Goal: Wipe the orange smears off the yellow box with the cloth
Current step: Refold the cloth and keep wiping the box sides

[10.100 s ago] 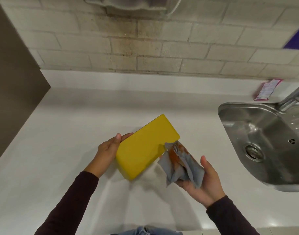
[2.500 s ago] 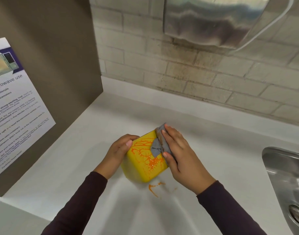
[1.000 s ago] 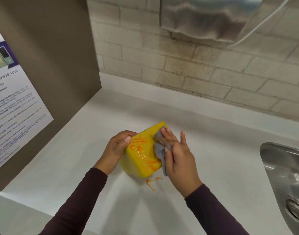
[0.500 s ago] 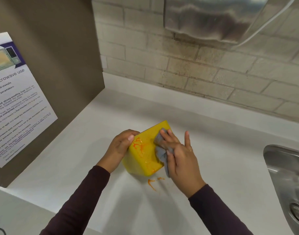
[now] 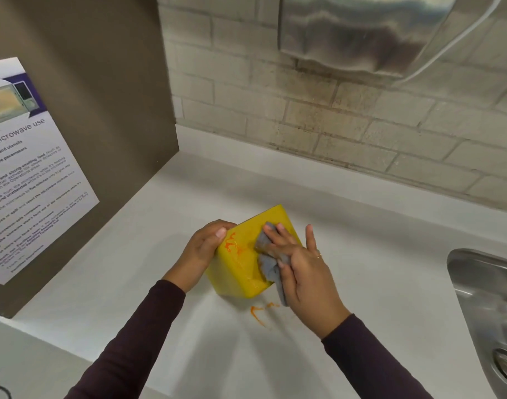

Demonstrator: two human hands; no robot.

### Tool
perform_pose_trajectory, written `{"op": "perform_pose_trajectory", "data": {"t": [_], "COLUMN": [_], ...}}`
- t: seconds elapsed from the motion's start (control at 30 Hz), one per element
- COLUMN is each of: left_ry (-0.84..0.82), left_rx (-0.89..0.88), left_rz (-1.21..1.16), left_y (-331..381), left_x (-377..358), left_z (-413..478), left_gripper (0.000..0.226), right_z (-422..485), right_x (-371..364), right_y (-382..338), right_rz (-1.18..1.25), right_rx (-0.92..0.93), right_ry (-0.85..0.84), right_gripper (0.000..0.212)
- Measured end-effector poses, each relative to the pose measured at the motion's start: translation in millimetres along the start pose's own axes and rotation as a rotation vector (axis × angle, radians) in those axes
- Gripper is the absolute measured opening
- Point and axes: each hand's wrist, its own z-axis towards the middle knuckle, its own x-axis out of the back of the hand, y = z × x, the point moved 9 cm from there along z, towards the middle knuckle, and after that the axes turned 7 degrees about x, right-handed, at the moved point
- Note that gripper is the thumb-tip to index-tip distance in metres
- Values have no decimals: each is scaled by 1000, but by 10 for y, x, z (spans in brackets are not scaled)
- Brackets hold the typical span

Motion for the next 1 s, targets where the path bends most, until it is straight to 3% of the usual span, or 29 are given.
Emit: {"op": "perform_pose_trajectory", "data": {"t": [0.17,0.4,0.53,0.67,1.0], "left_ry": [-19,-75,-61,-47,-89], "left_rx": [4,-13,-10,37,31], "left_rz": [-27,24,21,33,-25], "left_y": [31,47,44,42,45], "left_x": [-38,-46,-31,-54,-62], "left_z": [-24,-47,-65,33,-58], "left_gripper": [38,76,79,93,72], "right_z": [174,128,217,290,241], "right_x": [-121,-120,-56,-176,-237], "right_y": [-200,-177,-144,-369,-334], "right_rz": [112,157,233,217,178], "right_rx": [10,101,9,104,217], "right_ry": [10,-98,-46,-107,-269], "right_gripper": [43,36,35,36,35]}}
